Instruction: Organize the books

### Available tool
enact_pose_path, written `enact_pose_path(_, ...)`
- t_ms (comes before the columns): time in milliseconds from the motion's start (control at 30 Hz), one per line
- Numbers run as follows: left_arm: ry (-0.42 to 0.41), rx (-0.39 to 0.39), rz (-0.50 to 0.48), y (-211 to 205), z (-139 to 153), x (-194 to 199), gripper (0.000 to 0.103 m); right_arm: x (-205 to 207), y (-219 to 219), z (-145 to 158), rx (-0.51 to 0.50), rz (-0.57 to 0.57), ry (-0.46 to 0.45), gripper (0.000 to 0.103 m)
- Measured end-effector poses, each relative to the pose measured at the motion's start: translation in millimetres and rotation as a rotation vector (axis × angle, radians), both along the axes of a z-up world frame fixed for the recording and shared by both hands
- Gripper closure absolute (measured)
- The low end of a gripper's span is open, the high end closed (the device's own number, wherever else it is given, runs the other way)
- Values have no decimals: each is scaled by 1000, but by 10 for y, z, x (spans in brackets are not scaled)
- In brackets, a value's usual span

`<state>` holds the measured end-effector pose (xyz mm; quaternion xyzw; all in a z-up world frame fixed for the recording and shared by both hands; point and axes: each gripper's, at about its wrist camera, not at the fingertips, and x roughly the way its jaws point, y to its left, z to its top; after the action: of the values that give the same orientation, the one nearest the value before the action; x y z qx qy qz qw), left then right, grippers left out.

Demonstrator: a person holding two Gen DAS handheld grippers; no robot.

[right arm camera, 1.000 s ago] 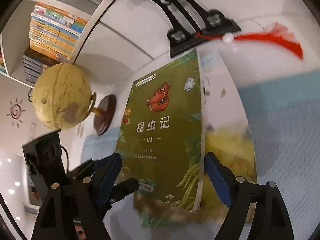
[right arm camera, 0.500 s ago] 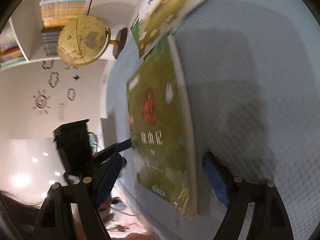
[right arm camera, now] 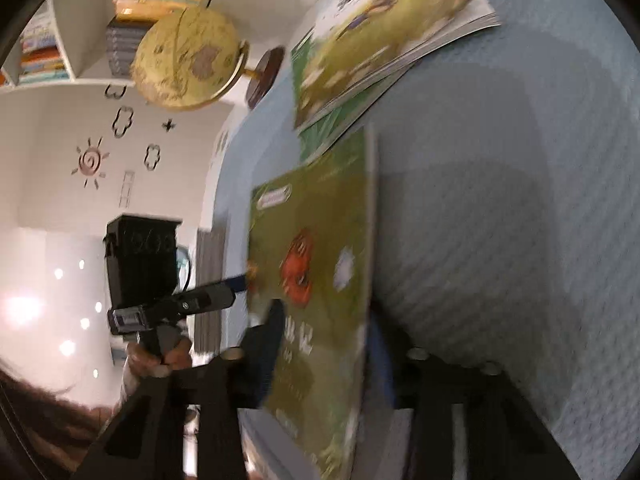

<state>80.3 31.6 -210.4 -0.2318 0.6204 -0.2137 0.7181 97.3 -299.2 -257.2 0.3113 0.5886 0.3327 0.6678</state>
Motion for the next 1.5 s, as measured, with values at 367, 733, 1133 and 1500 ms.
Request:
enact_pose_path(367,-70,101,53,6,-31,-156,81,-398,-139,-108,58,-34,161,86)
enact_pose_path(733,93,27,3,67,-109,-583,83,-821,-43,-91,23,-97,137,92)
enact_pose_path(1133,19,281,-102,-276,107,-616,81,-847,184,169,-81,-98,72,92)
enact_pose_path(1500,-20,241,-97,-94,313,-652,81,-838,462,372,-70,-93,57,91)
